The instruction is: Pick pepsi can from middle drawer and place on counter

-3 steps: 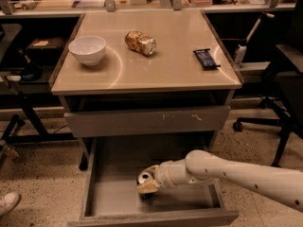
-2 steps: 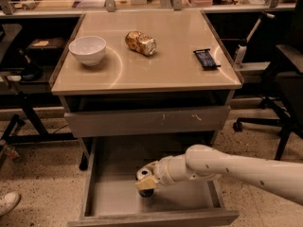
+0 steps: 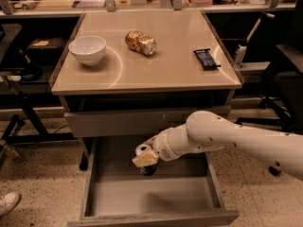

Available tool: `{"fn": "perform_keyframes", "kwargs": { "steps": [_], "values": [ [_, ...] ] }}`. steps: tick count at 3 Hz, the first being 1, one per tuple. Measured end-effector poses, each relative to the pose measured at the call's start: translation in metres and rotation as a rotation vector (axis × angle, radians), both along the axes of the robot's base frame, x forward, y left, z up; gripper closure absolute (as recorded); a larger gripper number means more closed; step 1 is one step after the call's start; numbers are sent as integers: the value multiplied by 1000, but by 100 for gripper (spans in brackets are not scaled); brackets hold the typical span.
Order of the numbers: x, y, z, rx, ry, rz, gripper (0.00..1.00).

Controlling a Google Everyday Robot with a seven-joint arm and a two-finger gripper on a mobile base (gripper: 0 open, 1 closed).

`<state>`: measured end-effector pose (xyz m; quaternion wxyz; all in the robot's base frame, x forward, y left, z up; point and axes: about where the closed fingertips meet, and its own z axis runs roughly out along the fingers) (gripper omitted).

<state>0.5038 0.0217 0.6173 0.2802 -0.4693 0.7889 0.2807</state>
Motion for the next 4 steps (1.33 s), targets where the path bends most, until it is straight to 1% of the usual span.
{"fn": "perform_keyframes", "kwargs": {
  "steps": [1, 2, 3, 4],
  "values": [
    [0, 0, 0, 0, 0, 0, 100],
    [0, -6, 47, 21, -31, -2, 100],
    [8, -18, 105, 26, -81, -21, 100],
    [19, -30, 157, 5, -122, -41, 100]
  ]
}}
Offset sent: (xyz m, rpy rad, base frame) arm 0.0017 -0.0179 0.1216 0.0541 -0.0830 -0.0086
